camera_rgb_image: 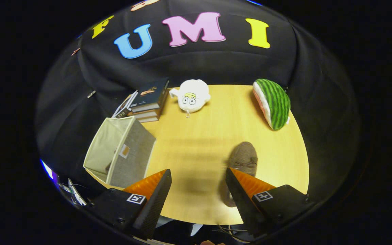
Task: Open the storage box then place both shoes into the box .Put the left shoe in first, then the right shoe, with the right side of both shoes facing outward in a uniform manner.
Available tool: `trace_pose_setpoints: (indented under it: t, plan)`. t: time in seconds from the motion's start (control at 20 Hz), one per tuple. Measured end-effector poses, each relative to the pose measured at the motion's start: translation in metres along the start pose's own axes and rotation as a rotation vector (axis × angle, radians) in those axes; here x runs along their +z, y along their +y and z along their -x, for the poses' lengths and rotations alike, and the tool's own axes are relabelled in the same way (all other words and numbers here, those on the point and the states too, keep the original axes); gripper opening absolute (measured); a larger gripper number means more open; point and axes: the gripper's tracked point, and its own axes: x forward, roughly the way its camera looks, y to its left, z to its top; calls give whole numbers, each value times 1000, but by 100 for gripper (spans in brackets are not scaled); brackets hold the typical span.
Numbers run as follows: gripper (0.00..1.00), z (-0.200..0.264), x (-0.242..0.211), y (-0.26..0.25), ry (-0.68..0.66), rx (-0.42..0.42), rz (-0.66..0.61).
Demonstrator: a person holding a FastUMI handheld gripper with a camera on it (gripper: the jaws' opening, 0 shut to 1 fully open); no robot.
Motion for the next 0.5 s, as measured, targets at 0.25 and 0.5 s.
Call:
trace_pose_setpoints:
  t: [0.25, 0.5]
  plan:
    - [99, -18, -37, -75, 74, -40, 59]
    - [99, -54, -74, -117, 144, -37, 86]
